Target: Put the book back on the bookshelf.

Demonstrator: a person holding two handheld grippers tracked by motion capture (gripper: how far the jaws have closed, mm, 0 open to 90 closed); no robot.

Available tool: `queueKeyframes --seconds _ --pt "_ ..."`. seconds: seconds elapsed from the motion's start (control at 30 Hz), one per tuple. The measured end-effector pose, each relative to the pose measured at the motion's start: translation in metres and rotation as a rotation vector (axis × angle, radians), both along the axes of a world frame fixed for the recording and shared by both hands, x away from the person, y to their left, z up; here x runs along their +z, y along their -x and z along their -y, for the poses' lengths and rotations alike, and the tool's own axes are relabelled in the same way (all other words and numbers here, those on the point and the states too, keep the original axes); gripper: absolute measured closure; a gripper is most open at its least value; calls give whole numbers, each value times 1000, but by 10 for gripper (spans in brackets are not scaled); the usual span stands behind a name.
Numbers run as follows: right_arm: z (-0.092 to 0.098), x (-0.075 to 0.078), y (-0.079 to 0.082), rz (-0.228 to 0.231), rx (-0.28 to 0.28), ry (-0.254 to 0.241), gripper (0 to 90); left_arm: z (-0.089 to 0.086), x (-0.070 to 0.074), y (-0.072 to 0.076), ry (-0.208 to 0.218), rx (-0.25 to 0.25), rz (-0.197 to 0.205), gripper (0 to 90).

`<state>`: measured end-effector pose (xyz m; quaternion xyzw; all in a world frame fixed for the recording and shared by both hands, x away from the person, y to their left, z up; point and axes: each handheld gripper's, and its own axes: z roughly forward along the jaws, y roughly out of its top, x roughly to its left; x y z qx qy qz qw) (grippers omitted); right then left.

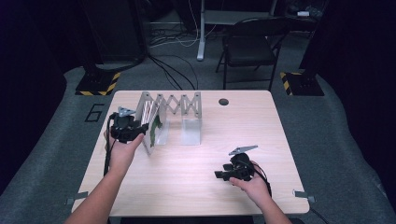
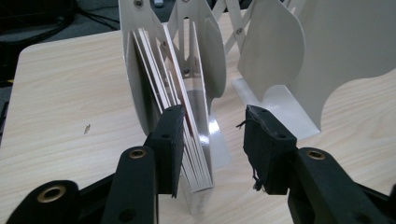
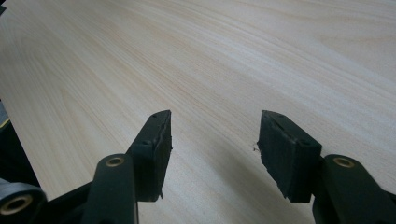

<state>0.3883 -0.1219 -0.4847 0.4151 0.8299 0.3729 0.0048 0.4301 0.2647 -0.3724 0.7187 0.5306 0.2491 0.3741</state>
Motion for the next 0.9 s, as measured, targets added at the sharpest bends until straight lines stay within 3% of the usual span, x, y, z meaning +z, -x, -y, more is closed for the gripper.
queueKeyframes --seconds 0.43,0.67,0.9 --pt "0 1 0 -12 -8 3 443 -6 0 27 25 -131 -29 526" --pt "-1 1 0 -12 -11 1 443 -8 -5 38 34 -163 -33 519" --pt "-1 1 0 -10 -12 3 443 -11 -19 54 47 -198 -39 520"
